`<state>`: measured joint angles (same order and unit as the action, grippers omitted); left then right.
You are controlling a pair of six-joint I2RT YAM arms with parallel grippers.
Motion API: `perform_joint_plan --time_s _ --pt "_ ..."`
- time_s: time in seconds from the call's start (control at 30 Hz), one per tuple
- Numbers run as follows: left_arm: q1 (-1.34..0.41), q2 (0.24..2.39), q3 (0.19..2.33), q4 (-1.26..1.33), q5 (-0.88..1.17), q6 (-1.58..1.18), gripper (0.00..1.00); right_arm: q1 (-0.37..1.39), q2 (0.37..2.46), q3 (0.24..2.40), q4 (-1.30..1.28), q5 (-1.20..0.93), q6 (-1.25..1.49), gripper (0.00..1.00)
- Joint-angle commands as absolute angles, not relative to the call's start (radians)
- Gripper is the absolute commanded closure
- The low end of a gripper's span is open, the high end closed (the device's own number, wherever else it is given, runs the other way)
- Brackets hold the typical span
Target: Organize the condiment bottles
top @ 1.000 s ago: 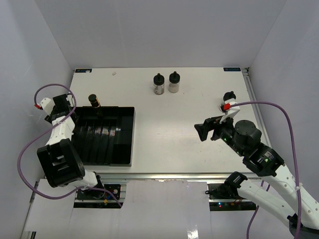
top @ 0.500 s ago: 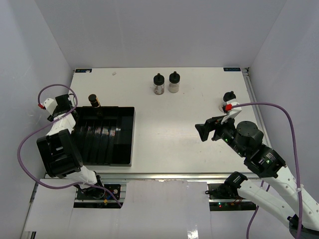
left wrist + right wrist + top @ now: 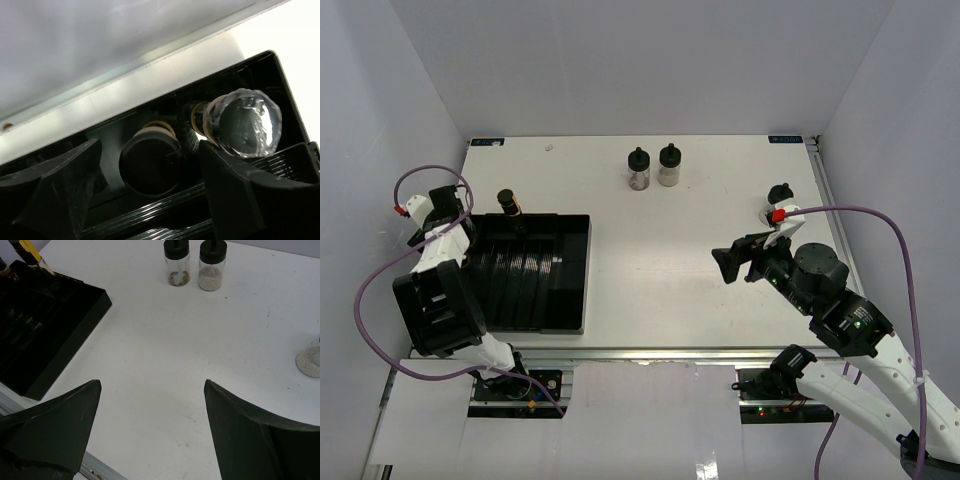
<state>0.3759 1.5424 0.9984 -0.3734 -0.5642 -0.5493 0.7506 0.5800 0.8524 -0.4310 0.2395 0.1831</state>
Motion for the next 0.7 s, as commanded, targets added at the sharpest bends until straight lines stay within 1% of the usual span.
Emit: perform_joint_plan --time_s 0.0,0.07,0.17,0.23,0.33,0.4,0.43,0.47,0.53,0.57,0.6,0.67 --pt "0.377 1.449 1.097 -0.484 -0.596 -0.565 0.06 0.752 0.578 0.841 -0.390 0.265 0.186 0.10" --pt "0.379 1.404 1.119 -0.518 -0.577 -0.567 0.02 0.753 0.577 0.835 -0.391 0.268 0.193 0.10" --pt "0.377 1.343 1.145 -0.555 -0.469 -0.570 0.02 0.752 0.599 0.847 -0.421 0.314 0.243 0.09" --pt "0.373 1.279 1.151 -0.565 -0.359 -0.551 0.02 0.752 0.658 0.886 -0.460 0.389 0.283 0.09" --pt "0.336 1.195 1.123 -0.509 -0.104 -0.492 0.02 0.752 0.753 0.943 -0.552 0.505 0.345 0.08" --pt "0.286 1.139 1.098 -0.469 0.056 -0.479 0.02 0.751 0.825 0.977 -0.601 0.555 0.377 0.08" --pt "0.253 1.115 1.089 -0.457 0.093 -0.480 0.02 0.750 0.859 0.994 -0.619 0.596 0.387 0.08" --pt "0.206 1.095 1.083 -0.449 0.117 -0.478 0.02 0.746 0.888 1.008 -0.637 0.631 0.399 0.09" --pt "0.034 1.080 1.095 -0.452 0.108 -0.465 0.02 0.728 0.925 1.024 -0.672 0.672 0.430 0.09" --pt "-0.024 1.078 1.100 -0.475 0.083 -0.463 0.02 0.716 0.932 1.023 -0.675 0.679 0.440 0.09" --pt "-0.061 1.077 1.104 -0.486 0.039 -0.459 0.02 0.703 0.935 1.021 -0.663 0.673 0.448 0.09" --pt "-0.135 1.070 1.097 -0.488 0.028 -0.453 0.02 0.644 0.939 1.005 -0.644 0.663 0.457 0.09"
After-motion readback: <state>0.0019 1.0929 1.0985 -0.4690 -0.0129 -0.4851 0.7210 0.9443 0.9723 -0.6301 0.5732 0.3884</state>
